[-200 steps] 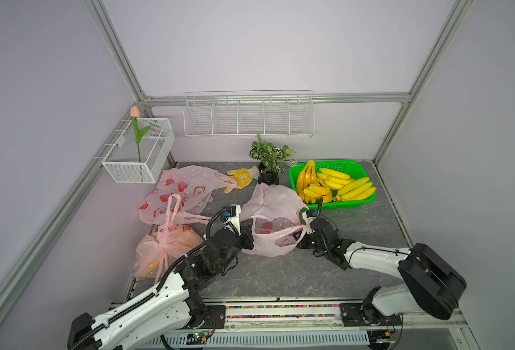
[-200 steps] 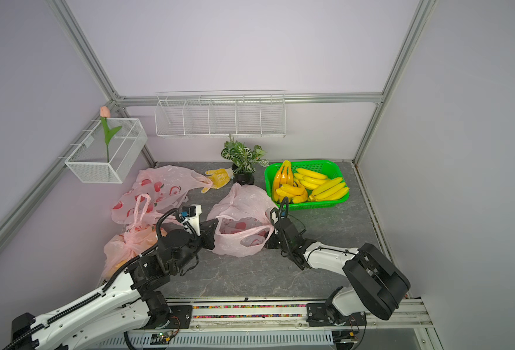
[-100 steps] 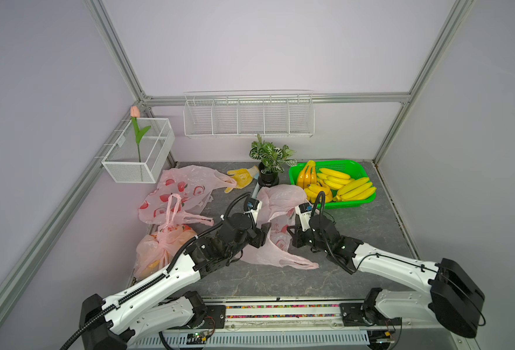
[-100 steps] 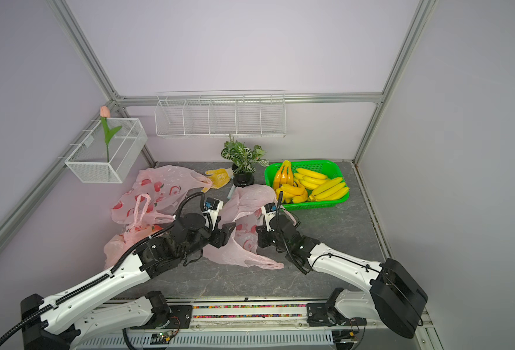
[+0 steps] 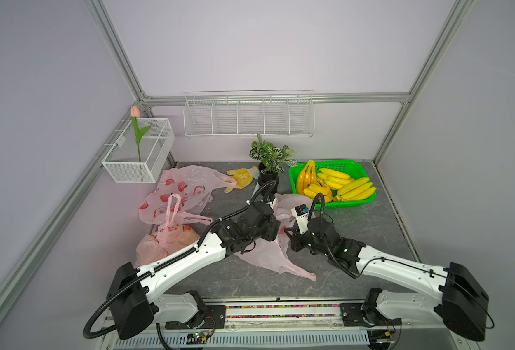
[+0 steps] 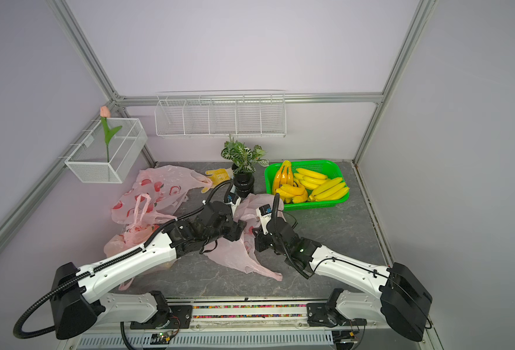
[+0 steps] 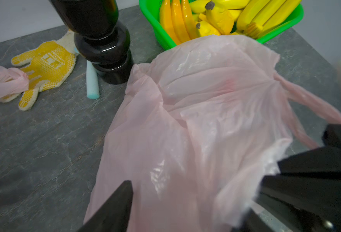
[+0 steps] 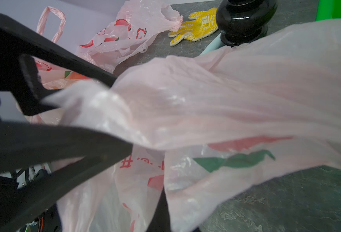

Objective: Place the banana into a plastic bag & tie a knot
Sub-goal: Open the plastic bag.

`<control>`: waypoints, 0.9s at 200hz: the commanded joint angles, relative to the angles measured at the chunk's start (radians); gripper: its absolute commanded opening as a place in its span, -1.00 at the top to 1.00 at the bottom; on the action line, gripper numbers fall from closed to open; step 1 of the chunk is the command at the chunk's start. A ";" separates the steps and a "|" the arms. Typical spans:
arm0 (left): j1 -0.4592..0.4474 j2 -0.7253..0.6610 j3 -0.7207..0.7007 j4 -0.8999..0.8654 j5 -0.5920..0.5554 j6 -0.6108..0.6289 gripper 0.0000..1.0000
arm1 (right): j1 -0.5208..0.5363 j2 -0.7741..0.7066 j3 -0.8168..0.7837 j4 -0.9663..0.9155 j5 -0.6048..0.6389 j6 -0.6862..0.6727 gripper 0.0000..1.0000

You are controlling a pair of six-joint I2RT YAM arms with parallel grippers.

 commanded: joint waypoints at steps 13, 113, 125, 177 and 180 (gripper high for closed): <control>0.003 -0.008 0.038 -0.058 -0.138 -0.063 0.51 | -0.009 -0.016 -0.018 -0.014 0.040 -0.012 0.86; 0.007 -0.299 0.003 -0.130 -0.450 -0.212 1.00 | -0.203 0.193 -0.047 0.038 -0.225 0.122 0.87; 0.007 -0.240 0.045 -0.161 -0.412 -0.218 1.00 | -0.168 0.203 -0.010 0.030 -0.222 0.100 0.84; 0.015 -0.039 0.098 -0.205 -0.371 -0.250 1.00 | -0.139 0.076 0.007 -0.043 -0.140 0.047 -0.35; 0.017 -0.032 0.099 -0.207 -0.371 -0.254 1.00 | -0.145 0.064 0.001 -0.052 -0.134 0.047 -0.43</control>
